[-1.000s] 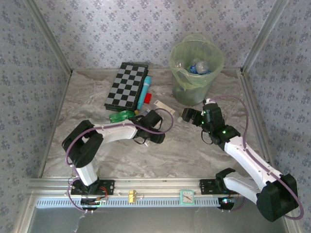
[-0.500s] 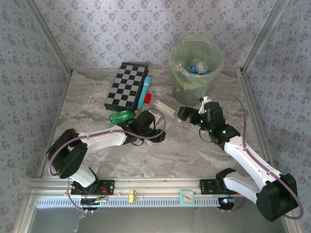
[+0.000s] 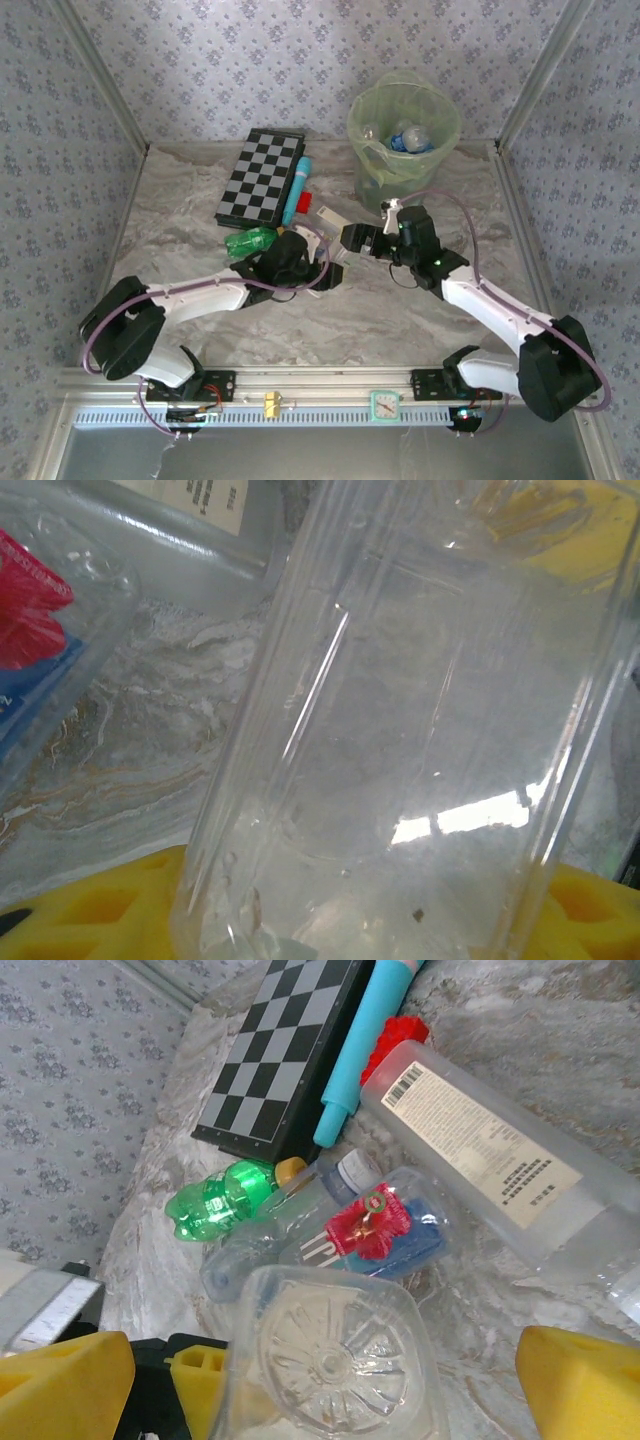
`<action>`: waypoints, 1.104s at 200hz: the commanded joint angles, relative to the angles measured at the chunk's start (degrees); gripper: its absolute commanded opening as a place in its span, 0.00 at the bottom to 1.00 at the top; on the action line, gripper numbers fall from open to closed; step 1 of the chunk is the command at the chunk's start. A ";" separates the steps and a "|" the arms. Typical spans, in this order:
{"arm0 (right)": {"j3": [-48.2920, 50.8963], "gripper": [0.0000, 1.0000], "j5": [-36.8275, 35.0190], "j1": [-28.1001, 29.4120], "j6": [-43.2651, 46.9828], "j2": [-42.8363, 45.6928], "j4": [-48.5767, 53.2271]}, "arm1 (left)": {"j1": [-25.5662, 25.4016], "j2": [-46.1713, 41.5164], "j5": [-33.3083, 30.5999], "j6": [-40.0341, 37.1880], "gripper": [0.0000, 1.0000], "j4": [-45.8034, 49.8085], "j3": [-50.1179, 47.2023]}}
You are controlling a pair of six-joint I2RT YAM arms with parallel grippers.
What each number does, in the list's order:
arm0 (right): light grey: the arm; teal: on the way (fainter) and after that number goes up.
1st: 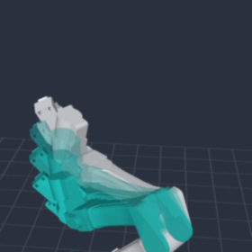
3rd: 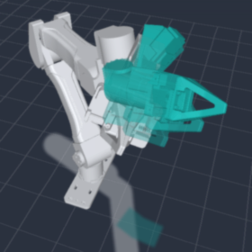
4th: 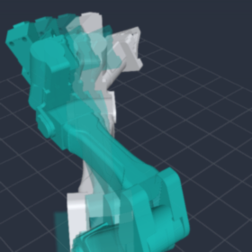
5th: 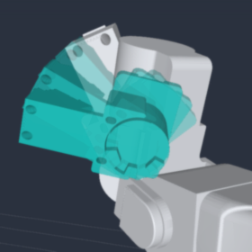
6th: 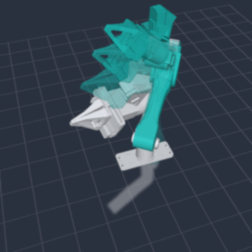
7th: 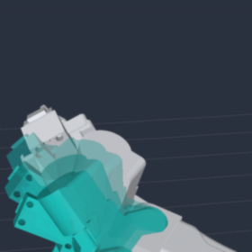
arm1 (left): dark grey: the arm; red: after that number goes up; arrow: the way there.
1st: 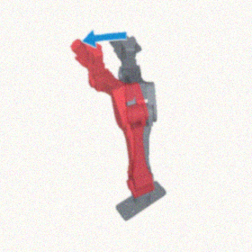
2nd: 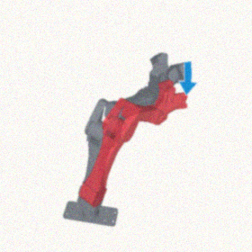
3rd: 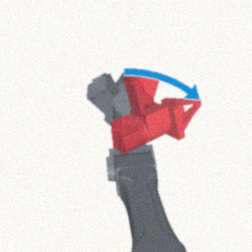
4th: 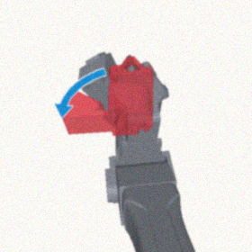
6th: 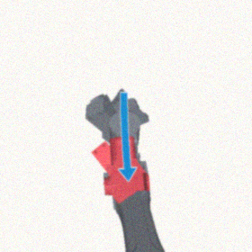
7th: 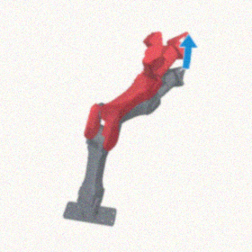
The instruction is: Put the plastic bottles in the bin
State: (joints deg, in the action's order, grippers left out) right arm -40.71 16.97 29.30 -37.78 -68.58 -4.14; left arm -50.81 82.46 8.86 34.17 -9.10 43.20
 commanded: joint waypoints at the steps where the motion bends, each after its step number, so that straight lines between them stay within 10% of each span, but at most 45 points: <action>1: -1.83 1.00 2.16 0.81 -1.28 -1.22 -1.96 | -0.28 -2.74 -1.74 1.06 0.45 -3.03 -0.73; 173: -3.32 0.59 6.14 2.63 -3.89 -7.46 -8.32 | -0.53 -5.10 -2.14 0.72 0.48 -3.71 -1.98; 221: -3.46 0.55 4.91 1.82 -3.08 -6.41 -7.10 | -0.53 -6.56 -4.47 1.60 0.79 -3.29 -2.61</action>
State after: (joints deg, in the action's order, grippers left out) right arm -42.39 22.15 31.75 -42.00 -76.03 -11.20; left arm -50.89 78.91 6.74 35.44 -10.96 40.97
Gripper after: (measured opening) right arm 0.593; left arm 0.713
